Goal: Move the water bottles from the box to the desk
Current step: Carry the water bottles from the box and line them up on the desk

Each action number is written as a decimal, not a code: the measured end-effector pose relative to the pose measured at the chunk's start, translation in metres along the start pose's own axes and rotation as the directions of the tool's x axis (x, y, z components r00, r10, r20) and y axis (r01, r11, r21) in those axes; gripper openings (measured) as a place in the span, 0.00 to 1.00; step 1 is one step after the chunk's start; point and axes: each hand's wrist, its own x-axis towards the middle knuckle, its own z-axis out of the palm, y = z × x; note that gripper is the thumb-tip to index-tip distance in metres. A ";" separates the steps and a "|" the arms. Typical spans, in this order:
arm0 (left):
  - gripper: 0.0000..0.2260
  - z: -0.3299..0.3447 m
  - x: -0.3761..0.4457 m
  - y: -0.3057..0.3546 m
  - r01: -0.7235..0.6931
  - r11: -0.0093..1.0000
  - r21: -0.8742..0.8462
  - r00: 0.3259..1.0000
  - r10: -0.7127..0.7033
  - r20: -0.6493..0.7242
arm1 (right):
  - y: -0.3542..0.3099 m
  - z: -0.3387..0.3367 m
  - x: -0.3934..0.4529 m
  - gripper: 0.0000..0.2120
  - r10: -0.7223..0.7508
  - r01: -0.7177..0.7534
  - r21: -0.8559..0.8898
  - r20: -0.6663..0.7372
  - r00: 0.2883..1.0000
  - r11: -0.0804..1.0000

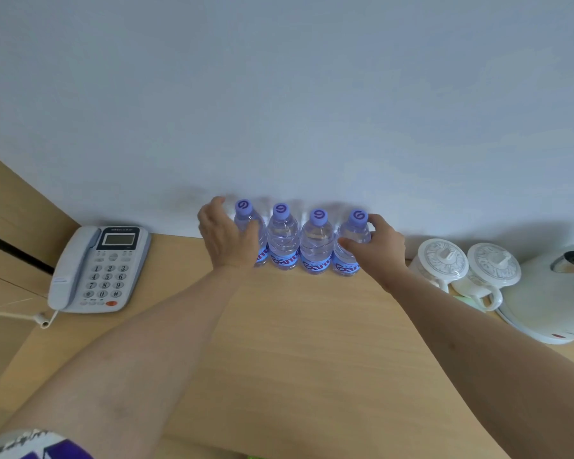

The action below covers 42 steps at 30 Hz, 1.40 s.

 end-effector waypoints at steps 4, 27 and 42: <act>0.30 0.007 0.011 -0.018 0.101 0.994 0.029 0.947 -0.105 0.305 | -0.005 0.003 -0.001 0.25 -0.010 0.010 -0.007 -0.010 1.000 1.000; 0.35 -0.020 0.026 -0.029 -0.206 0.959 0.196 0.974 0.181 0.138 | -0.025 0.033 -0.011 0.26 0.057 -0.056 -0.098 0.008 0.998 0.994; 0.13 -0.020 0.047 0.008 -0.667 0.670 0.325 0.739 0.543 0.398 | -0.091 0.077 -0.027 0.20 -0.379 0.282 -0.346 -0.253 0.890 0.895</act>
